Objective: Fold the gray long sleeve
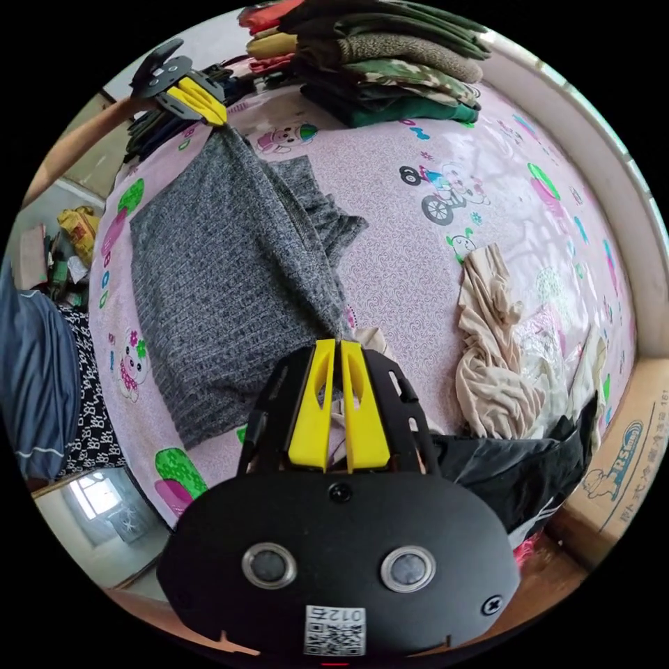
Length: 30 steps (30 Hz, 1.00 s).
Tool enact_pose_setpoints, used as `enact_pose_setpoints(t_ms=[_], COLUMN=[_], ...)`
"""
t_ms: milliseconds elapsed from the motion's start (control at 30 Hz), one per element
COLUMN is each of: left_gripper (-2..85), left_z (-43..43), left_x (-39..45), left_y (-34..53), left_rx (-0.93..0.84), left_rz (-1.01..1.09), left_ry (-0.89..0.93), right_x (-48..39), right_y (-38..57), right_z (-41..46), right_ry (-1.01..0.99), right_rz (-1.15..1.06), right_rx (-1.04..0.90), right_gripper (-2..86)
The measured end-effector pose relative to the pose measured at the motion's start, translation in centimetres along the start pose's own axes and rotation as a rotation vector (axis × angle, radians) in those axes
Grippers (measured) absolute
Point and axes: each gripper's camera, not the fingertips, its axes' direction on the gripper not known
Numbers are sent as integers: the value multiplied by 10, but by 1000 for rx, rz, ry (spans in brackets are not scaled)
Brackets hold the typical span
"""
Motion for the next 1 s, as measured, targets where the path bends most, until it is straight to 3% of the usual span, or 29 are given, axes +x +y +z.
enact_pose_setpoints(t_ms=[300, 400, 500, 600, 867, 1000], left_gripper=[15, 17, 13, 16, 27, 18], left_z=[49, 15, -13, -8, -8, 1], left_x=[-83, -110, -128, -122, -112, -129], left_y=[11, 42, 89, 106, 81, 78], left_rx=[-233, -124, 11, -24, -85, -99], left_rz=[-350, -540, -744, -729, -645, -659], left_ry=[83, 73, 191, 269, 53, 142], right_x=[18, 21, 10, -14, -49, -46], right_y=[24, 50, 76, 95, 131, 155], right_z=[16, -16, -41, -46, -43, -48], right_ry=[167, 240, 143, 58, -46, -74], right_rz=[222, 313, 352, 343, 373, 420], right_rx=[-51, 48, 155, 203, 217, 223], right_gripper=[8, 4, 2, 1, 0, 0])
